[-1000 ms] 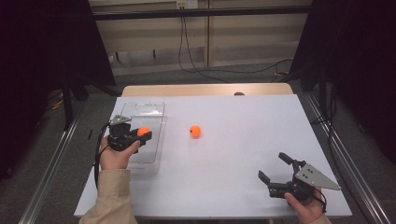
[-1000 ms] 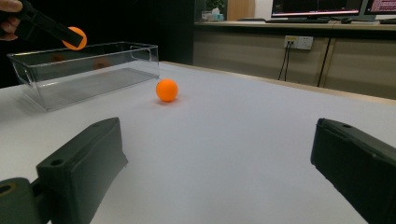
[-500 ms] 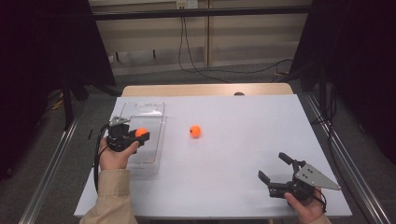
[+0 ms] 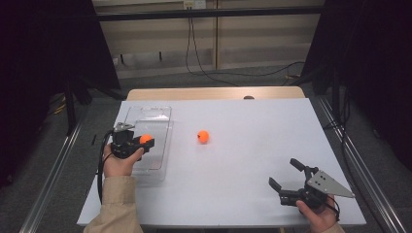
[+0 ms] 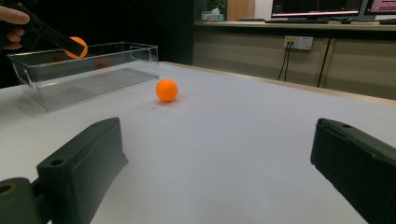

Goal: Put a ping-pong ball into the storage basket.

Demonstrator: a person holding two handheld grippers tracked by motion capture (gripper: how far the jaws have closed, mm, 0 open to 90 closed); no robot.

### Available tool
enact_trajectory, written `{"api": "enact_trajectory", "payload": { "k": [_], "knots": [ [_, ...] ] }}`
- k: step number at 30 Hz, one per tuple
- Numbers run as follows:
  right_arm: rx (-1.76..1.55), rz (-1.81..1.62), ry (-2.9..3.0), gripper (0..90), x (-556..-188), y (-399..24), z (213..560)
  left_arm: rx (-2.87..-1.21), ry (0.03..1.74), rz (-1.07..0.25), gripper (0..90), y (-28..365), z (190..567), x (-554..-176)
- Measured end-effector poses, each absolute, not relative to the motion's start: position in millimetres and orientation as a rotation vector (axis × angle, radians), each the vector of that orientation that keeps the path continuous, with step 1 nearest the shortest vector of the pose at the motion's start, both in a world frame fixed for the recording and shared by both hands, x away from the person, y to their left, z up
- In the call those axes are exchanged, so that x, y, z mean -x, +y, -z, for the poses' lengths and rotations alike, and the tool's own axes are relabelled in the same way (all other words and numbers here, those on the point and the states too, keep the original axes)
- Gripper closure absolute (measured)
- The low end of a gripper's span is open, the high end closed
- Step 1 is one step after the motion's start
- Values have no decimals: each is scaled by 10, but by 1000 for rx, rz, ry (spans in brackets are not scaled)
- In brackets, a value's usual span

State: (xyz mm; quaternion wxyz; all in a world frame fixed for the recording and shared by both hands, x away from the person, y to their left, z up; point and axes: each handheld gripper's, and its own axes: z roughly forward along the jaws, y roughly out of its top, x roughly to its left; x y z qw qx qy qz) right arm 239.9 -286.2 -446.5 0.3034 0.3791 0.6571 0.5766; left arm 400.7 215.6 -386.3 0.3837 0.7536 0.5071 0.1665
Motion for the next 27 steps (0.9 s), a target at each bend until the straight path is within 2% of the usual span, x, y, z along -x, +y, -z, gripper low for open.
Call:
{"api": "enact_trajectory", "payload": {
  "k": [27],
  "knots": [
    [-1002,-1530,1743,22,-2399,-2859,4466,-1941,1325,-429,510,2163,3932,-4031]
  ]
}}
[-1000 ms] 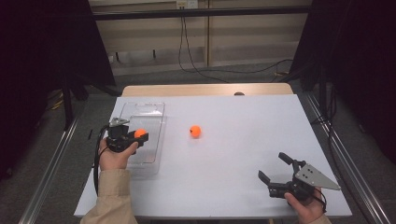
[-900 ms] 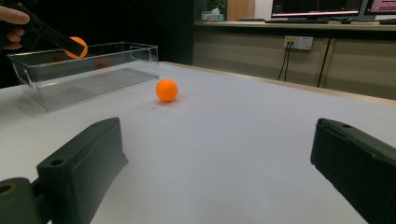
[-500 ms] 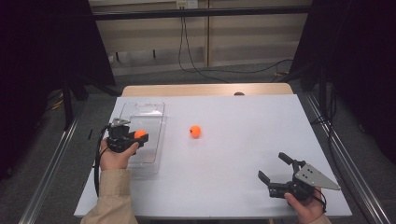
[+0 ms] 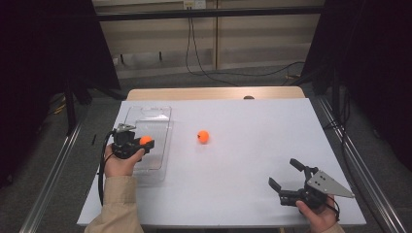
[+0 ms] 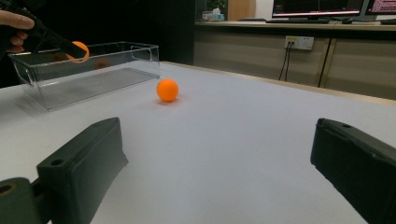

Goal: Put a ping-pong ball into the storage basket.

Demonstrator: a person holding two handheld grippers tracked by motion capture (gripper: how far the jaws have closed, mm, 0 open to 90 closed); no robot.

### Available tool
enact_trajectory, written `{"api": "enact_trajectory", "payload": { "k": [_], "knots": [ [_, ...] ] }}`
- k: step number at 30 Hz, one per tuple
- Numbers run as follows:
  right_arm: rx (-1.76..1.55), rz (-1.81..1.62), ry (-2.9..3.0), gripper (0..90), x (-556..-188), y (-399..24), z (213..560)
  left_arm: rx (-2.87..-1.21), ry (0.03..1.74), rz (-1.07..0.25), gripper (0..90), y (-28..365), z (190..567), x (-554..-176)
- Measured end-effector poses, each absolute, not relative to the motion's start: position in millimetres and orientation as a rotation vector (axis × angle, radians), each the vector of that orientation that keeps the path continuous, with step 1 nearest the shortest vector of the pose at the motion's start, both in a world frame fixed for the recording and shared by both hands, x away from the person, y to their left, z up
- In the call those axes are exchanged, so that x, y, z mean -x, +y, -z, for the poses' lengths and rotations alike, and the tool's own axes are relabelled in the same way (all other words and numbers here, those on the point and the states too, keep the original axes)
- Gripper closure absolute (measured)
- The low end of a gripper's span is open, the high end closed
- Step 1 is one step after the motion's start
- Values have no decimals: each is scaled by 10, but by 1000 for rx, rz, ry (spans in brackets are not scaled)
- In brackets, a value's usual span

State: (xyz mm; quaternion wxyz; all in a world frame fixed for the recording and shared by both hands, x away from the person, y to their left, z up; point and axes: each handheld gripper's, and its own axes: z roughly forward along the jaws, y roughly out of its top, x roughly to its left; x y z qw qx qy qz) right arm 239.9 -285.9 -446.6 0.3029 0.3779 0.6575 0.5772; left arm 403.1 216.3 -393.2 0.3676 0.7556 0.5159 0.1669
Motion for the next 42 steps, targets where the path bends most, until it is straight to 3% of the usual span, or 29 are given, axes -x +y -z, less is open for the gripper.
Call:
{"api": "enact_trajectory", "payload": {
  "k": [42],
  "knots": [
    [-1001,-1532,1745,22,-2398,-2855,4465,-1942,1355,-453,483,2196,3989,-4049]
  ]
}}
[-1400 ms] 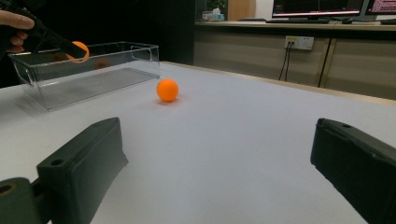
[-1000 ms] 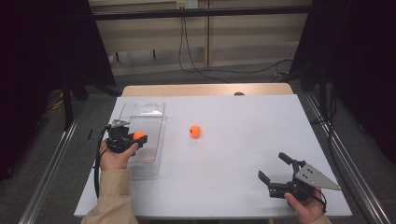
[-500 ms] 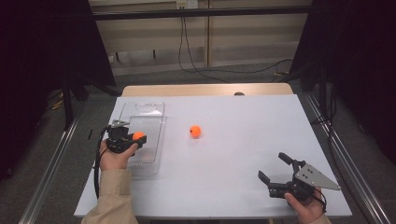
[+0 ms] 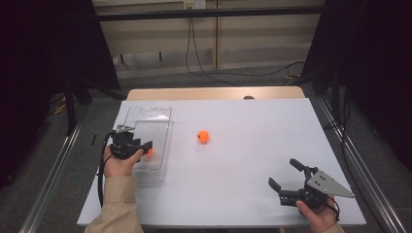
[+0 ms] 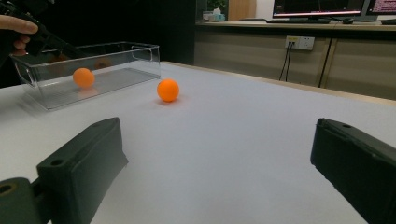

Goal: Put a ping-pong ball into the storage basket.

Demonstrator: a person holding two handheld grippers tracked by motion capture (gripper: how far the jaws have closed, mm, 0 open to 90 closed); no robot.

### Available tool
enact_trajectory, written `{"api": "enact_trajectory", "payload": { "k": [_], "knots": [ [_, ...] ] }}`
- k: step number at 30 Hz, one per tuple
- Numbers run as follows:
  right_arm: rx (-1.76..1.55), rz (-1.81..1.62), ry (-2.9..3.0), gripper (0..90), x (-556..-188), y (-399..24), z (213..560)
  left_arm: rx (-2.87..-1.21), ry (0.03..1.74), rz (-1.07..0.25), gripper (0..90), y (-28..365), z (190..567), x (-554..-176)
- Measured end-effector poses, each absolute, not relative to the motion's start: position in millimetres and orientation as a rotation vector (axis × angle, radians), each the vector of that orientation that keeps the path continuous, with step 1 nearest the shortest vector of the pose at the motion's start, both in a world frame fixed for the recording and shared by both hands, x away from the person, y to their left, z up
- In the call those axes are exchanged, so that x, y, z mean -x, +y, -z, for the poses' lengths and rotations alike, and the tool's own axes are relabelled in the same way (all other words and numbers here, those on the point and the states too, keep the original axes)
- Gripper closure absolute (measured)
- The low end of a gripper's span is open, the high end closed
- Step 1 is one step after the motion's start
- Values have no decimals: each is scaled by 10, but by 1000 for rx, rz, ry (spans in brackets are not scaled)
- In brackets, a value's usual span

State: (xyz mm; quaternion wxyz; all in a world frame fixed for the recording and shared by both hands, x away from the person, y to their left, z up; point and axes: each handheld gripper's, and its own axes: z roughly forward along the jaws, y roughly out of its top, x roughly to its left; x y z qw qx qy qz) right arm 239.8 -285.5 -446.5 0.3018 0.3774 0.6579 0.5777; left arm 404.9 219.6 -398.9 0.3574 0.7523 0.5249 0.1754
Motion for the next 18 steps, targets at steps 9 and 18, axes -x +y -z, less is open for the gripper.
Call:
{"api": "enact_trajectory", "payload": {
  "k": [9,18],
  "knots": [
    [-997,-1532,1745,22,-2398,-2854,4464,-1931,1345,-449,430,2185,3966,-4026],
    [-998,-1533,1744,22,-2399,-2853,4463,-1922,1330,-444,372,2168,3942,-3996]
  ]
}}
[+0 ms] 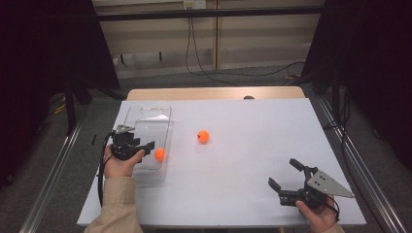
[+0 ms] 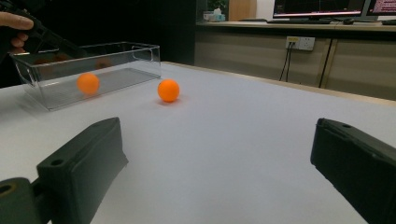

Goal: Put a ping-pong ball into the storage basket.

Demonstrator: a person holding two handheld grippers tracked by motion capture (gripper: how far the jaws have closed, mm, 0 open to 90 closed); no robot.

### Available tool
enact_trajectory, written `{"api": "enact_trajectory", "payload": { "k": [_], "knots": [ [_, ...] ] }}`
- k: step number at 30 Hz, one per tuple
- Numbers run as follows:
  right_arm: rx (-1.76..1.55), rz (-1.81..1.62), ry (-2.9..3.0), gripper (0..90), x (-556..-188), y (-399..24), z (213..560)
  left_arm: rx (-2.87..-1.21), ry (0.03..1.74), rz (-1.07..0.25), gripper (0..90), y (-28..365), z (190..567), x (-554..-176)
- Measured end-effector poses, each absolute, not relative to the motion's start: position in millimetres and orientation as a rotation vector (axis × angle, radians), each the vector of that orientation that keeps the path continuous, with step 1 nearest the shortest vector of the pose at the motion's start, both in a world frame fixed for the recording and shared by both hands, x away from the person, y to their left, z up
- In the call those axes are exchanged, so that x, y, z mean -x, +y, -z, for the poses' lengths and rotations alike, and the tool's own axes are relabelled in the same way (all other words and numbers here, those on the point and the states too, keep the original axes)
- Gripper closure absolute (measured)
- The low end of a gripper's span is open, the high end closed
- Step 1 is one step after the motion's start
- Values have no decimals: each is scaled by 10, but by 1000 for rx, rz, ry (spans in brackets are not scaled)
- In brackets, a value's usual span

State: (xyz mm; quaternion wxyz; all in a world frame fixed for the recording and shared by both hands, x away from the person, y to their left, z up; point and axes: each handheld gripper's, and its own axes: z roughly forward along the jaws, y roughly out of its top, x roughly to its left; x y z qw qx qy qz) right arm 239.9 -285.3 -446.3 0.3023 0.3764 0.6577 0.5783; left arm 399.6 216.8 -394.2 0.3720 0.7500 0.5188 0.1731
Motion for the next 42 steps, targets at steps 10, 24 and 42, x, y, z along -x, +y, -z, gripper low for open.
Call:
{"api": "enact_trajectory", "payload": {
  "k": [10,24,42],
  "knots": [
    [-996,-1533,1746,22,-2398,-2854,4462,-1908,1317,-457,267,2142,3900,-3959],
    [-997,-1534,1747,22,-2400,-2851,4460,-1919,1235,-478,109,2022,3809,-3905],
    [-999,-1530,1754,22,-2409,-2840,4463,-1904,1181,-439,89,1955,3746,-3859]
  ]
}}
